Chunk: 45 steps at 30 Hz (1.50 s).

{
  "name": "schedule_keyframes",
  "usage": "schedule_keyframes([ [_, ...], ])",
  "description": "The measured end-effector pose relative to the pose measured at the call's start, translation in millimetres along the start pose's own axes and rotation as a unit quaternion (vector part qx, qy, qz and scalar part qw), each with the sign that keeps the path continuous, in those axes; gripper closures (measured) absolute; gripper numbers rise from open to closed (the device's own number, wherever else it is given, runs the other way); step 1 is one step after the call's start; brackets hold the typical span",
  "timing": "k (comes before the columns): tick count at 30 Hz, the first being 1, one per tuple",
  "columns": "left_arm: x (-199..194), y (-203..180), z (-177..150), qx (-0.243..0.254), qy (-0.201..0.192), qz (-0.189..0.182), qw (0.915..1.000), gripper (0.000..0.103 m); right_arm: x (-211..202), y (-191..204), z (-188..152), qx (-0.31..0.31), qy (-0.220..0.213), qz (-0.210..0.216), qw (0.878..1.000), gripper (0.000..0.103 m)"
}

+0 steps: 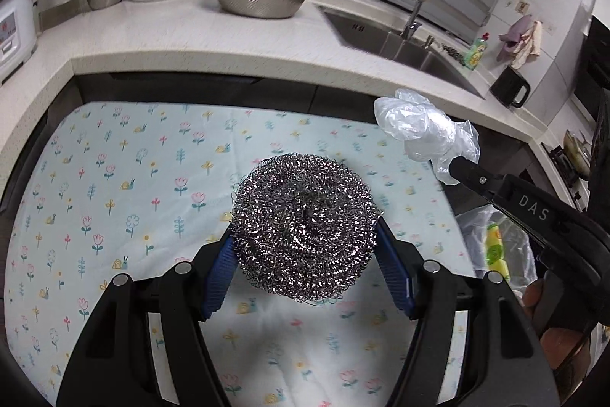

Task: Collect trash
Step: 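Carry the steel scrubber and plastic wrap over the bin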

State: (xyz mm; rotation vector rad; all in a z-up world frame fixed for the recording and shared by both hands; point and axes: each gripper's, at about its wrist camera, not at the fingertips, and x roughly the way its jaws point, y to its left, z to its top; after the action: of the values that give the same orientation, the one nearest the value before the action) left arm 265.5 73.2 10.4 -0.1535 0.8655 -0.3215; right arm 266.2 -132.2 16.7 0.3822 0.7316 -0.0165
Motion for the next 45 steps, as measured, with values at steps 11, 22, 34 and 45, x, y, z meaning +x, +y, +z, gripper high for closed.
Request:
schedule_keyframes([
  [11, -54.8, -78.5, 7.6, 0.043, -0.043, -0.037, 0.9975, 0.039, -94.8, -28.1, 24.8, 0.003, -0.066, -0.008, 0.998, 0.096],
  [22, -71.9, -151.5, -2.5, 0.084, -0.048, -0.076, 0.9924, 0.039, -157.1, -85.4, 23.9, 0.026, -0.101, -0.039, 0.994, 0.096],
  [34, -61.1, -225.8, -23.3, 0.138, -0.029, -0.109, 0.9840, 0.038, -194.3, -159.0, 7.0, 0.070, -0.111, -0.087, 0.987, 0.096],
  [45, -26.0, -292.2, -49.2, 0.195, 0.003, -0.131, 0.9719, 0.038, -201.2, -230.7, -24.6, 0.116, -0.096, -0.135, 0.979, 0.096],
])
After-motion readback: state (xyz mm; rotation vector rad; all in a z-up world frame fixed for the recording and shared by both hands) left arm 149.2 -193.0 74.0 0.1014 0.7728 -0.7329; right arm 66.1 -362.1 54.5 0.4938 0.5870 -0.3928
